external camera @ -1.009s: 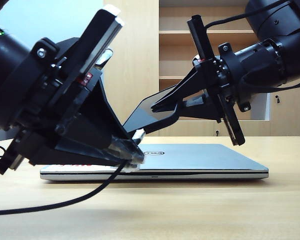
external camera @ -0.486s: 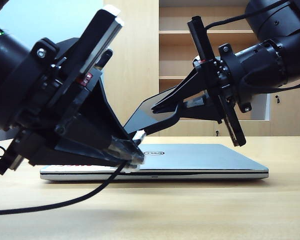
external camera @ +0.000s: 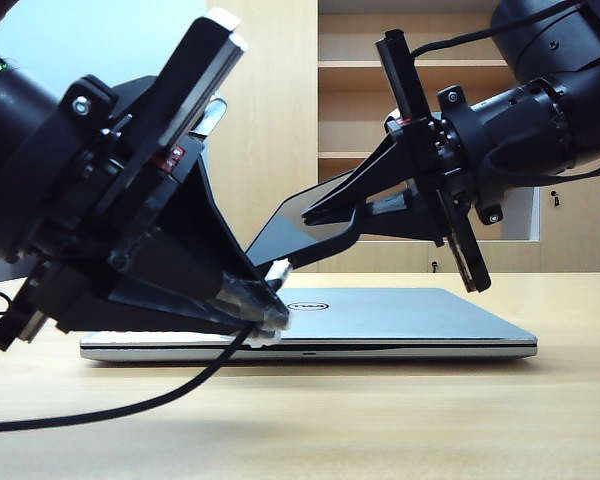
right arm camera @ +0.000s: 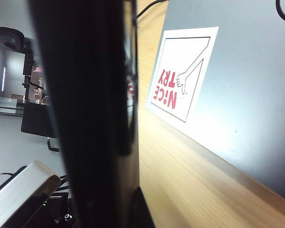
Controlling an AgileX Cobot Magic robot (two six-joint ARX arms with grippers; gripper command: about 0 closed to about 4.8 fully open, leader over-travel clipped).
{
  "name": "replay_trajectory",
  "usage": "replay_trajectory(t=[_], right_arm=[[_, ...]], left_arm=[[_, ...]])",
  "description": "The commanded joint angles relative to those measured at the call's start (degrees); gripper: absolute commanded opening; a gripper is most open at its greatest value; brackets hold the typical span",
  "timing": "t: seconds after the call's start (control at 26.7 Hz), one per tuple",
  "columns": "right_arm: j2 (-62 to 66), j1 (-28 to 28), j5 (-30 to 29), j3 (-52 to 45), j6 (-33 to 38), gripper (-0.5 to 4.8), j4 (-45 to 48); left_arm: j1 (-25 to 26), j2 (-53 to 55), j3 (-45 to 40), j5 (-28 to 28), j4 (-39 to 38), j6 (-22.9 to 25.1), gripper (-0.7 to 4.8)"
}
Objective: Pick up the charging cable and the phone, plug the charging cable into the charging port on the phone, and finally place them back on the table.
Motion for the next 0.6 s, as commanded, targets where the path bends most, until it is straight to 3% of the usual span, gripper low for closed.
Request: replay_trajectory(t=[0.04, 0.6], right_arm=[[-0.37, 0.13, -1.49, 0.44, -0.50, -0.06, 0.20], [-0.37, 2.16, -0.04, 0.44, -2.62, -0.06, -1.38]], left_arm=[[0.04, -0.11, 0.13, -0.11, 0.85, 0.00, -0.07], [0.07, -0.11, 0.13, -0.11, 0.87, 0.04, -0.07]])
